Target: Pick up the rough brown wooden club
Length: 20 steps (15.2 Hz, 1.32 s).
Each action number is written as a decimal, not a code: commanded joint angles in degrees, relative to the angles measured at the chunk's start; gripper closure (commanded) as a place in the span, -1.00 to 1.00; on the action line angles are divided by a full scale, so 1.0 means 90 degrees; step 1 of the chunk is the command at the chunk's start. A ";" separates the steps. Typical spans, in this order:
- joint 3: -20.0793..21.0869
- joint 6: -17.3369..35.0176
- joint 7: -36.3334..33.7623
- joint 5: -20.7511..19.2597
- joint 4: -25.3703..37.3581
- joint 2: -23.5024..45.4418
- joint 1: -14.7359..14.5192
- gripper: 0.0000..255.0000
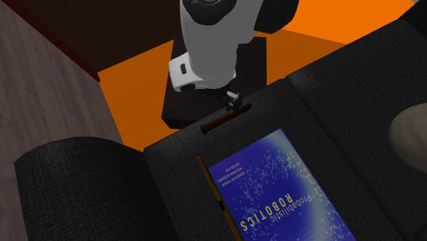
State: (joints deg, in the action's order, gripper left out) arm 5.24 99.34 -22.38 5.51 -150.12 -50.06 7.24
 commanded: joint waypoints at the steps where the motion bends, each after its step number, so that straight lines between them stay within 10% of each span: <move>1: 0.0260 0.0421 -0.0901 0.0432 -0.0418 -0.0066 0.0149 -1.00; 6: 0.0959 0.1537 -0.2787 0.1494 -0.1214 0.0004 0.0350 -1.00; 15: 0.1103 0.2321 -0.2683 0.1691 -0.1724 0.0287 0.0273 -1.00; 16: 0.1102 0.2322 -0.2681 0.1690 -0.1721 0.0292 0.0275 1.00; 20: 0.1100 0.2317 -0.2681 0.1688 -0.1717 0.0290 0.0276 1.00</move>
State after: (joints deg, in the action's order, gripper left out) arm 15.14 120.15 -46.51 20.68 -165.54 -47.47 9.73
